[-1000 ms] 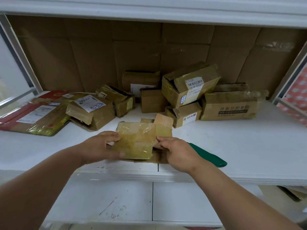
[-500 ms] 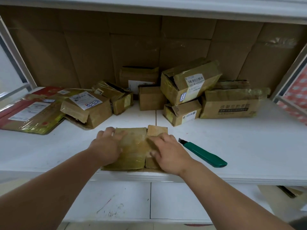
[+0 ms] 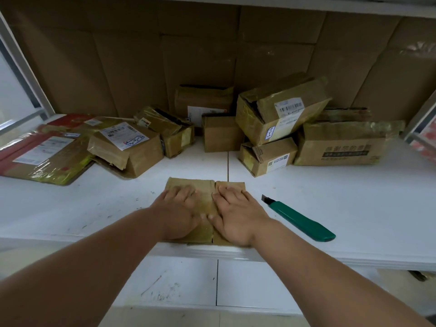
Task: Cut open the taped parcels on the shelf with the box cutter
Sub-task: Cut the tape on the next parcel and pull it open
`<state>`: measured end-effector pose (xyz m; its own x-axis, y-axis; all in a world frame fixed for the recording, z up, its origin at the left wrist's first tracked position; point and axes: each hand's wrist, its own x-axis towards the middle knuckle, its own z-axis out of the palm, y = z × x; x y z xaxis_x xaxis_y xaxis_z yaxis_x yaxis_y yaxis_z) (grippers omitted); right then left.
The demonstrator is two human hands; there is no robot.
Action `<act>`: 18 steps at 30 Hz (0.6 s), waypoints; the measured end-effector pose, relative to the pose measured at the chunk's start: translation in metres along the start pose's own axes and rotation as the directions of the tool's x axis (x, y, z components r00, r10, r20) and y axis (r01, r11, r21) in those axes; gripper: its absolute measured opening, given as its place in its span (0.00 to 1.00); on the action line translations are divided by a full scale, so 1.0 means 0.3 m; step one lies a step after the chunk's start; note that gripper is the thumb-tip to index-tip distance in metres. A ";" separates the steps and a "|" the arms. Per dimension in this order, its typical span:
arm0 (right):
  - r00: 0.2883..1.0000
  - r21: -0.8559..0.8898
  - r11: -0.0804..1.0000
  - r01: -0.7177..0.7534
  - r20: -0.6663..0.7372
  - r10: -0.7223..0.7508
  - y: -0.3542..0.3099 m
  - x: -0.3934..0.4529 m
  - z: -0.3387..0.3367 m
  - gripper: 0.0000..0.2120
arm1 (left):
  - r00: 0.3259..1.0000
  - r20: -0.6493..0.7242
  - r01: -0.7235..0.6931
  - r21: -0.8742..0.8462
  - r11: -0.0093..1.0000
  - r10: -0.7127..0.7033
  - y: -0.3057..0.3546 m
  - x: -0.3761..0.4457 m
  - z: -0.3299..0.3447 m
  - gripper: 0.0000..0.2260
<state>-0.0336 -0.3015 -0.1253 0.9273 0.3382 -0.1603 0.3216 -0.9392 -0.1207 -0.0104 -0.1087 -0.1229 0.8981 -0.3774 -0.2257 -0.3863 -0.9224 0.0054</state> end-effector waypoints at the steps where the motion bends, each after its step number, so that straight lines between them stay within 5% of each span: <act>1: 0.999 0.005 1.000 0.008 -0.046 -0.008 -0.002 0.010 -0.010 0.31 | 0.999 -0.037 -0.007 -0.037 0.999 0.005 -0.001 0.009 -0.008 0.30; 13: 1.000 0.069 0.997 -0.031 0.000 0.031 -0.012 0.033 0.022 0.30 | 1.000 -0.023 -0.021 -0.022 1.000 0.020 -0.002 0.023 0.051 0.33; 18: 0.997 0.089 0.994 -0.068 0.054 0.063 -0.018 0.035 0.008 0.30 | 0.990 0.120 -0.076 -0.036 0.996 0.080 -0.029 -0.010 0.004 0.53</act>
<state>-0.0260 -0.2925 -0.1286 0.9340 0.2809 -0.2207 0.2396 -0.9509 -0.1961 -0.0100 -0.0993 -0.1234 0.8325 -0.4375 -0.3399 -0.4458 -0.8933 0.0581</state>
